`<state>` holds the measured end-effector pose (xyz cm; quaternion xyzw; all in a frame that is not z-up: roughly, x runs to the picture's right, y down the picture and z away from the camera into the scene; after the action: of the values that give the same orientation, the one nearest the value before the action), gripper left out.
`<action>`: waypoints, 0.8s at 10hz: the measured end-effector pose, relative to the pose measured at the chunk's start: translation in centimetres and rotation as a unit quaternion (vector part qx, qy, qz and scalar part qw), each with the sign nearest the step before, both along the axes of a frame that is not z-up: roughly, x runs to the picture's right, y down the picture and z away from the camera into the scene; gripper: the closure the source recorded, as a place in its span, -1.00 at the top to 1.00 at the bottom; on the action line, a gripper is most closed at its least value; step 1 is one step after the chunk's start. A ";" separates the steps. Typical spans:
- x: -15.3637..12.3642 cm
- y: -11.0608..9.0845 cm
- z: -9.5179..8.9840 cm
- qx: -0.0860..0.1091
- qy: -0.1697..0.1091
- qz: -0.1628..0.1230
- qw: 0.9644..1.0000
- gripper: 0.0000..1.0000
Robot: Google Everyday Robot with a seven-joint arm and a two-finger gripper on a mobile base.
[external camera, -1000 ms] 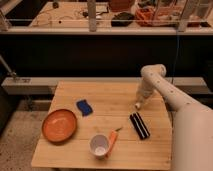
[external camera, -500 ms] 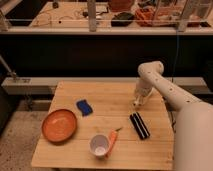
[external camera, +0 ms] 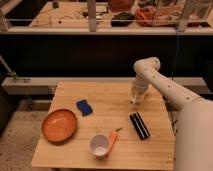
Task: Place the bottle in the ceramic bowl
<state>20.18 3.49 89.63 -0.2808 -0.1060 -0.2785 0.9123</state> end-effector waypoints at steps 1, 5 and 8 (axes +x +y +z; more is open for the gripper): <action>-0.4 -0.2 -0.3 0.001 0.000 -0.003 1.000 -0.99; -3.4 -1.3 -1.9 0.004 -0.004 -0.023 1.000 -0.99; -5.2 -1.5 -2.8 0.004 -0.006 -0.040 0.999 -0.99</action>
<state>14.93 1.98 86.87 -0.2800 -0.0989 -0.3164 0.9009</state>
